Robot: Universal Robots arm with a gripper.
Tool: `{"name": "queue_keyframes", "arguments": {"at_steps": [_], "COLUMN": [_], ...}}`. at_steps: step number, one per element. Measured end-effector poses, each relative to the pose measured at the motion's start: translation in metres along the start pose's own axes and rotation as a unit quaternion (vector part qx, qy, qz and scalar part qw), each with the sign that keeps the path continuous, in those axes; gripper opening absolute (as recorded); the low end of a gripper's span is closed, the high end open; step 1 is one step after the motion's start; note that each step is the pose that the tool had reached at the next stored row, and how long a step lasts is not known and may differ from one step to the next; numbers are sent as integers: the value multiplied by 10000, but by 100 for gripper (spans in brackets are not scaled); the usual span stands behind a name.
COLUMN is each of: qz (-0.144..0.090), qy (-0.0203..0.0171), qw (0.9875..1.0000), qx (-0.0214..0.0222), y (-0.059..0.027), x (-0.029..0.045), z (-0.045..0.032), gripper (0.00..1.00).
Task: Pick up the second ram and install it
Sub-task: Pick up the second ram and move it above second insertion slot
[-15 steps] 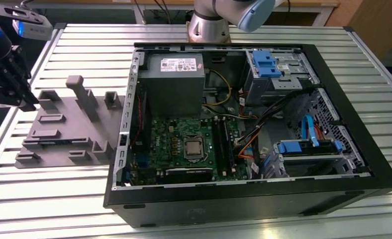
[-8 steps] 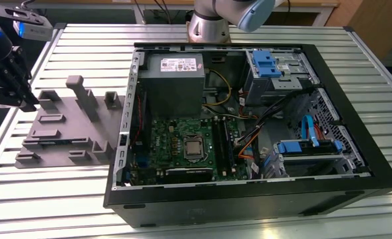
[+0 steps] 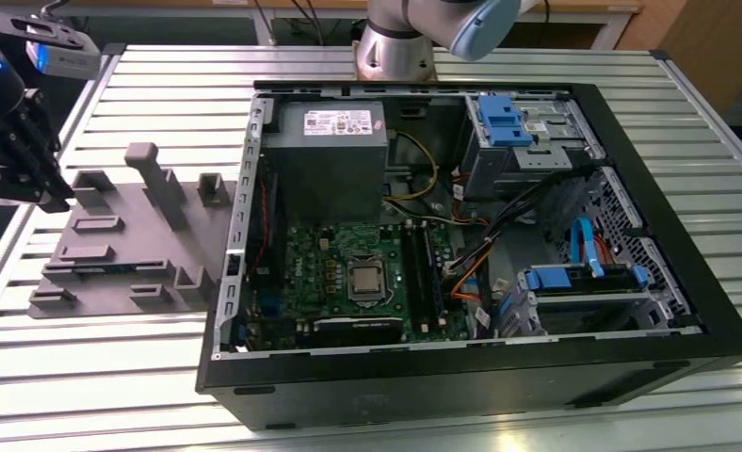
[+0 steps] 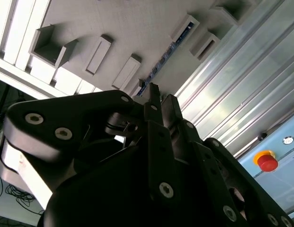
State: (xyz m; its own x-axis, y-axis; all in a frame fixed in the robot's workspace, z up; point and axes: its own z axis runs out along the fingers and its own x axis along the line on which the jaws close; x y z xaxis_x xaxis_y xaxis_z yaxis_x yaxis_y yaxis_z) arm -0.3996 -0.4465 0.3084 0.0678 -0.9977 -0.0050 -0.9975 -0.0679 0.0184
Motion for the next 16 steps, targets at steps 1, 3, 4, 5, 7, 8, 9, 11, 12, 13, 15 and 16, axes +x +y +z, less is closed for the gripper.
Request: {"name": "queue_keyframes", "arguments": {"at_steps": [1,3,4,5,7,8,9,11,12,13,15,16], "qz": [0,0,7,28,71,77,77,78,77,77,78,77], "qy": [0,0,0,0,0,1,1,1,1,1,4,7], "qw": [10000,10000,10000,10000,10000,10000,10000,10000,10000,10000,10000,10000], "qx": [-4,-7,-8,-8,-8,-8,-7,-7,-8,-8,-8,-8], "y": [1,0,0,0,-1,-1,-1,-1,-2,-2,-2,-3], "x": [1,8,9,10,13,15,16,17,18,19,19,20], "z": [9,38,55,73,108,121,132,154,165,176,196,205], "gripper": [25,25,25,25,25,25,25,25,25,25,25,25]}}
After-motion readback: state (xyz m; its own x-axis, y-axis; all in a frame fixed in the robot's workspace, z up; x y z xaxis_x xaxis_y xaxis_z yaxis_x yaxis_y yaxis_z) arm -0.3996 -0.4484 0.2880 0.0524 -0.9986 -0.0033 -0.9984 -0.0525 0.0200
